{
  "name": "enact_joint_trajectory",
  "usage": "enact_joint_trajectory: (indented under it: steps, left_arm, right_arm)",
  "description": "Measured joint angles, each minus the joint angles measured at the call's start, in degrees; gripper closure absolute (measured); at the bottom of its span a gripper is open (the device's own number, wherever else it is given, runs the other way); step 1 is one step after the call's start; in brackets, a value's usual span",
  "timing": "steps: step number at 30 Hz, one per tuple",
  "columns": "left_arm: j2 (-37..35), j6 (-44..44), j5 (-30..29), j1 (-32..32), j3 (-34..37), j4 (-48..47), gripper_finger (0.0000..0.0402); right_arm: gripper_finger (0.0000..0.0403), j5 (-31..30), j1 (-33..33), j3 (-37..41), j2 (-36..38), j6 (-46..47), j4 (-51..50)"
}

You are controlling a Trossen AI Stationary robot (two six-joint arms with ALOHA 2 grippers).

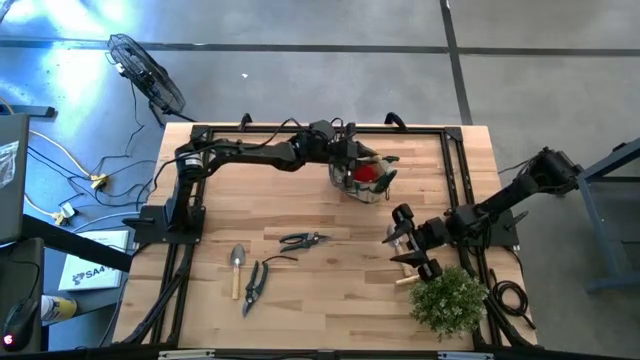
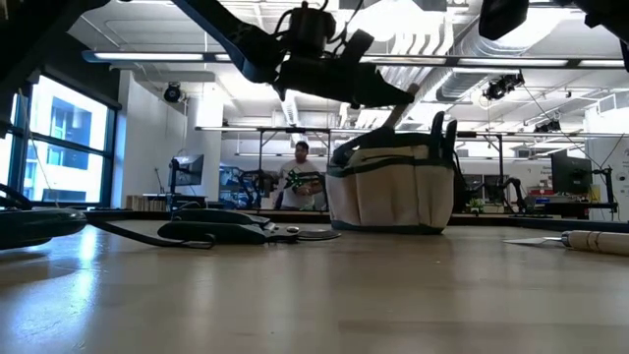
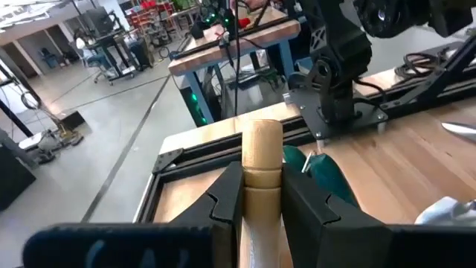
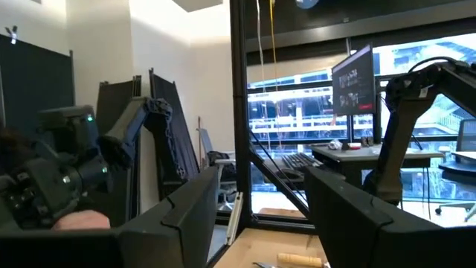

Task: Pick & Place Garden tools in Gardening bag
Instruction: Put the brown hand rake into the light brown gardening bag

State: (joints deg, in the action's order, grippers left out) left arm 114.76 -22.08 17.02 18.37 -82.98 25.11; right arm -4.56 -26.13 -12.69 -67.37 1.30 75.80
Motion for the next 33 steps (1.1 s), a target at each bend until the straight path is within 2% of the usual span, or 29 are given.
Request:
enact_joint_trajectory:
  steps: [4,8,12,19,23,33]
  left_arm:
    - [0.0,-0.2,0.5,0.0,0.0,-0.4,0.0345]
    - [0.0,-0.2,0.4,0.0,-0.1,-6.6,0.0345]
    - [0.0,-0.6,-1.8,-0.1,-0.1,-12.3,0.0345]
    - [0.0,-0.6,-4.1,-1.9,-0.1,-15.9,0.0345]
    - [0.0,-0.6,-6.3,-3.5,-3.7,-24.6,0.0345]
    - [0.0,-0.6,-16.5,-7.9,-13.3,-42.7,0.0345]
  right_arm:
    - [0.0212,0.0,0.0,0.0,0.0,0.4,-1.1]
    - [0.0212,0.0,0.0,0.0,0.0,0.5,-1.7]
    - [0.0212,0.0,0.0,0.0,0.0,0.5,-2.3]
    - [0.0212,0.0,0.0,0.0,0.0,0.5,-2.4]
    - [0.0212,0.0,0.0,0.0,0.0,0.5,-2.9]
    - [0.0212,0.0,0.0,0.0,0.0,1.9,-3.1]
